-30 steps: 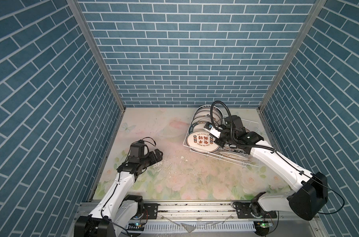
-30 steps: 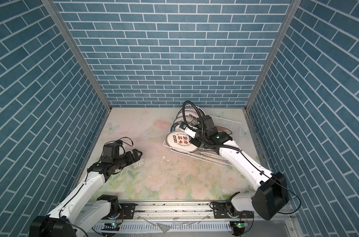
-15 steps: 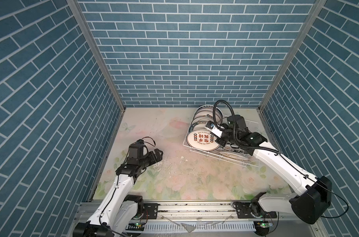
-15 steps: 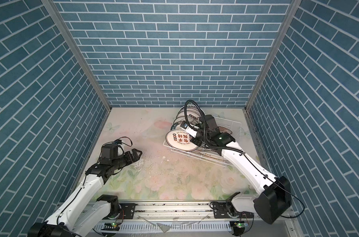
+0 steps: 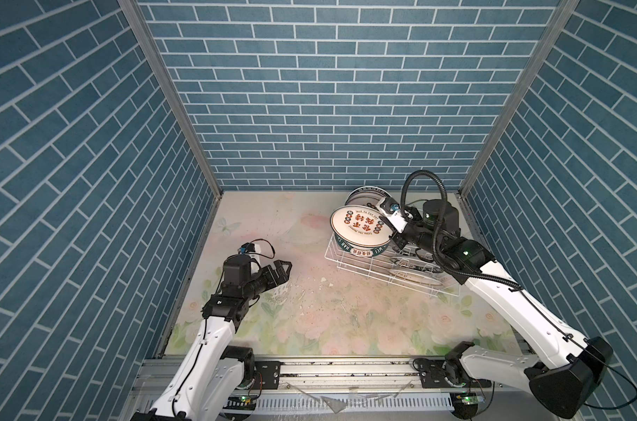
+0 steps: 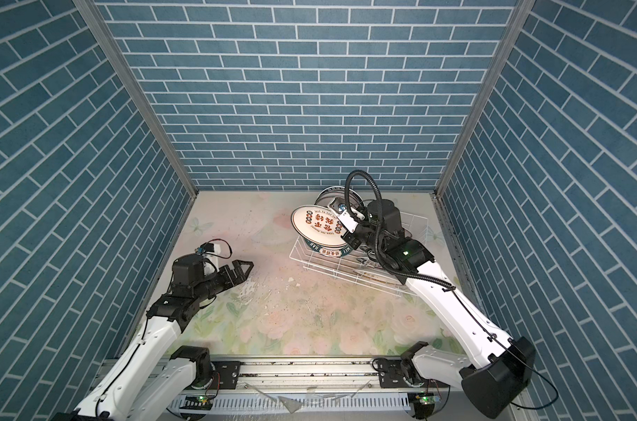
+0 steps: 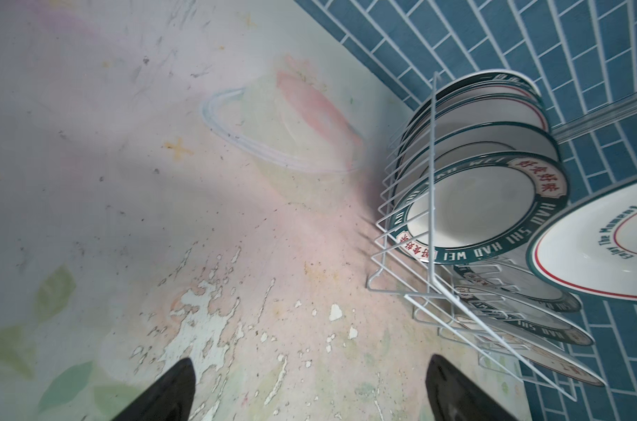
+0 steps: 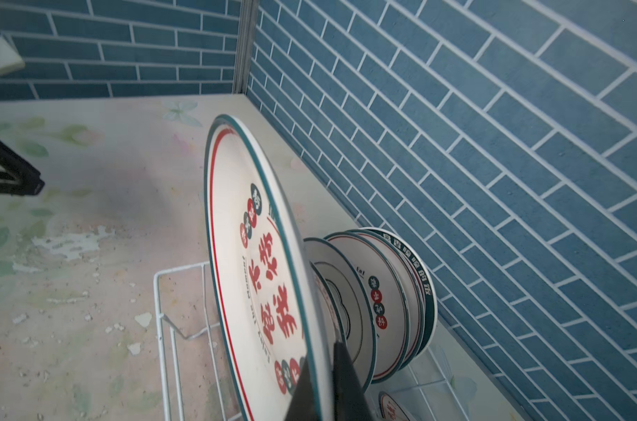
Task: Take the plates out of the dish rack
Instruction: 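Close the right gripper on the outermost plate and lift it from the rack, then hold the plate up with the right gripper while the left gripper grasps its rim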
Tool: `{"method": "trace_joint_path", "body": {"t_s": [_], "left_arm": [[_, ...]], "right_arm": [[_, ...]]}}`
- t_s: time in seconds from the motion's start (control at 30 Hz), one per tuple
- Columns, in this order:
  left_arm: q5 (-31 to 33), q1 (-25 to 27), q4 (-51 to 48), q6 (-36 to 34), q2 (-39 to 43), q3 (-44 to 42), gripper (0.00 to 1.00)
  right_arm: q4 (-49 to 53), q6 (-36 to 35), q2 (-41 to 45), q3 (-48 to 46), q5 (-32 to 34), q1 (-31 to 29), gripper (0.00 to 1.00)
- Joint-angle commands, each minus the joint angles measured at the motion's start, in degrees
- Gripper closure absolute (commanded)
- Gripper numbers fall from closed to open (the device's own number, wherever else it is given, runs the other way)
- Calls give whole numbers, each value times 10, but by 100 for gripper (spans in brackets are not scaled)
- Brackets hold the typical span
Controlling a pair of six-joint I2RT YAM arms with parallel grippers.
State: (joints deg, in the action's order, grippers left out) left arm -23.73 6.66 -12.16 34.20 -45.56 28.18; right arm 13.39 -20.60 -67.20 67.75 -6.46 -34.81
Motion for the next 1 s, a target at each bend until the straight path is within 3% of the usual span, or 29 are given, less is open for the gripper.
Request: {"method": "trace_joint_path", "body": {"t_s": [0.0,0.1,0.3,0.5,0.7,0.97], "left_arm": [[-34,3,57,15,0,8,1],[-57,3,85,24,3,22,0],[-119,3,191,58,-12,30,1],[-144,4,260,79,-33,33,1],[-147,4,318,83,-63,27,1],[-155,4,393,99,-128,33,6]], "right_arm": [[-87,164,12,27,-10,3,100],[-110,262,-4,27,-2,3,100],[-204,434,-56,8,-69,4,100],[-231,558,-128,33,-117,4,100],[-332,678,-184,16,-182,3,100],[-384,724,-231,5,-207,-14,100]]}}
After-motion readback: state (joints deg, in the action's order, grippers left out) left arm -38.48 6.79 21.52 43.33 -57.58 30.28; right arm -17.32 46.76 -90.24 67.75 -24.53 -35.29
